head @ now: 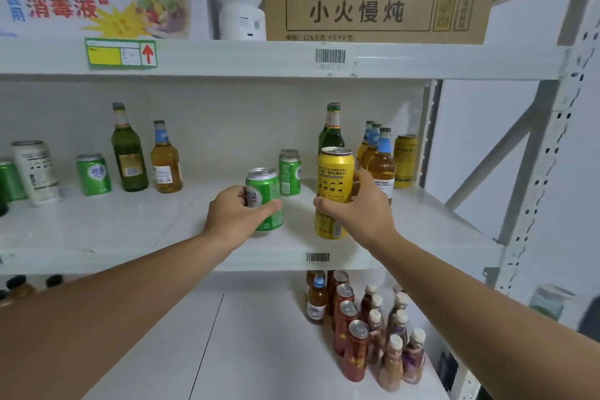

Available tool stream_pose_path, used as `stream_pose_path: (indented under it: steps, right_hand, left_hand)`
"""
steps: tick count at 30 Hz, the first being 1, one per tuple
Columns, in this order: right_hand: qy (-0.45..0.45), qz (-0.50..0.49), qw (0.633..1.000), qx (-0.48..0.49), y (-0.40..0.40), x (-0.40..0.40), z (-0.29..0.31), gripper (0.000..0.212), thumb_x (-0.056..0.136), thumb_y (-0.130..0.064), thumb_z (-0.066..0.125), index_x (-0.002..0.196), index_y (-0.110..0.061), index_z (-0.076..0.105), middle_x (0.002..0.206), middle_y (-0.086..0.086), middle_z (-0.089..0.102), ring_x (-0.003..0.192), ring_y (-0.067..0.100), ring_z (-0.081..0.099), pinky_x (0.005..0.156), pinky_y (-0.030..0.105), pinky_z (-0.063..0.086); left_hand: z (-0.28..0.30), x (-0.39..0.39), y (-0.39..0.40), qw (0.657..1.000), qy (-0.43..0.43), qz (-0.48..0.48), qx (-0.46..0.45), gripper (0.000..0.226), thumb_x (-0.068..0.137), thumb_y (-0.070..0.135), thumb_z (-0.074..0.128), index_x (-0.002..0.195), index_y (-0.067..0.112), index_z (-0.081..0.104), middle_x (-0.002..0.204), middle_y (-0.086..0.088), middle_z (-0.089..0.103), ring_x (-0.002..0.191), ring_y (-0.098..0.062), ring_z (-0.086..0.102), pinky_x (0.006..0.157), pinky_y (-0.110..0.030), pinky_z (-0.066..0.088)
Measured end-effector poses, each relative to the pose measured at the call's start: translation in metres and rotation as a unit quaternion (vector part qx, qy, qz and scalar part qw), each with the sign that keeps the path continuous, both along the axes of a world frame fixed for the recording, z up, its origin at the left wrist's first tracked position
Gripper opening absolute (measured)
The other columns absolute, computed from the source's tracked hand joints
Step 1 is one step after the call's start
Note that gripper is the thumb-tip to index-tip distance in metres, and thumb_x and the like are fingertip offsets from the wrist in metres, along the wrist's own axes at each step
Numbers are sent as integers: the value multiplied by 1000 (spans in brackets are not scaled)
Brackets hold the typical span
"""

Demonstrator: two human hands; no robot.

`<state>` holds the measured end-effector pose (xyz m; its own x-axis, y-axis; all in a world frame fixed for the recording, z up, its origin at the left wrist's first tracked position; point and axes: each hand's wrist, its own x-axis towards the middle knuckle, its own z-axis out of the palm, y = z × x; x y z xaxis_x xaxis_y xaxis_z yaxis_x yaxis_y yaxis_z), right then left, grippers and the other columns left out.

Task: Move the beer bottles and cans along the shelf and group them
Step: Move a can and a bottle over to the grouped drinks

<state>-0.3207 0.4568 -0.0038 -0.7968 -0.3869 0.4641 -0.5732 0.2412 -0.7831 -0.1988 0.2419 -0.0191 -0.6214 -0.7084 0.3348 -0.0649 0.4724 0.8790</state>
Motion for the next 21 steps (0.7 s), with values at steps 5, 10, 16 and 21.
stream_pose_path:
  steps: [5,10,16,21]
  right_hand:
    - [-5,16,1000,3,18,-32,-8,76,75,-50,94,136,-29,54,117,-11,72,103,10,71,96,41,61]
    - [-10,25,1000,-3,13,-56,-6,78,77,-48,94,139,-25,54,118,-9,71,105,12,70,96,40,60]
    - [-3,14,1000,14,-2,-82,7,74,74,-53,94,131,-29,53,115,-11,71,105,12,70,97,50,62]
    - [-13,2,1000,1,-18,-97,11,69,73,-46,96,127,-27,57,112,-10,73,102,10,72,96,49,62]
  left_hand:
    - [-7,-35,25,1000,-18,11,-4,43,74,43,99,105,24,76,99,8,82,92,-11,79,89,-37,66]
    - [-9,-59,15,999,-35,15,-25,45,70,49,100,99,26,75,95,10,83,89,-9,80,87,-39,68]
    - [1,-103,-9,996,-70,33,-39,41,72,54,96,94,30,72,94,13,78,88,-9,77,82,-34,66]
    - [-11,-133,-30,994,-103,25,-28,38,74,50,96,93,29,70,89,14,74,81,-7,71,70,-26,55]
